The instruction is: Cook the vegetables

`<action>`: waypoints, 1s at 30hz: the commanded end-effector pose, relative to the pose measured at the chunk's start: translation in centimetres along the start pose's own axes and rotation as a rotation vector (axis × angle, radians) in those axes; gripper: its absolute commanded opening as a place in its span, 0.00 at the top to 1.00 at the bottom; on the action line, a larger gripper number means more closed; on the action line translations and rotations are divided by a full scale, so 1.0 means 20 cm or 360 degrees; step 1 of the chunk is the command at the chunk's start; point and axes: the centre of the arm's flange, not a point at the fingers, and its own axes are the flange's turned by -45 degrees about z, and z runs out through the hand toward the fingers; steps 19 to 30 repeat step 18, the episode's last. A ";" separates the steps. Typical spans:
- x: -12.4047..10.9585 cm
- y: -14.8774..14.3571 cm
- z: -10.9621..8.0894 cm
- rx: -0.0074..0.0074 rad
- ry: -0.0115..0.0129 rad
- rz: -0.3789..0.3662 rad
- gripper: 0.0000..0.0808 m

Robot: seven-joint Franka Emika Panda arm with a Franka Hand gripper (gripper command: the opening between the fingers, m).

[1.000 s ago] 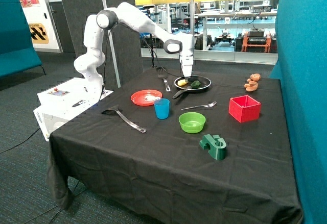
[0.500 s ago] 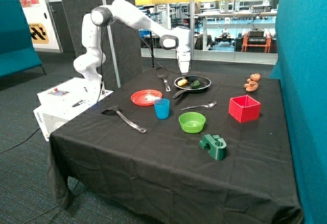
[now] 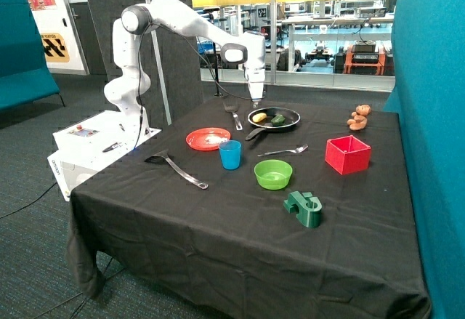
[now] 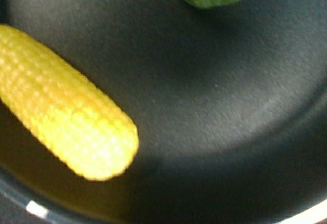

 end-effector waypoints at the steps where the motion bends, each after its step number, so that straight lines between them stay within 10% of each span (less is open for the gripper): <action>1: -0.07 0.08 -0.05 -0.00013 -0.00031 0.0009 0.28; 30: -0.08 0.20 -0.04 -0.00013 -0.00031 0.0014 0.29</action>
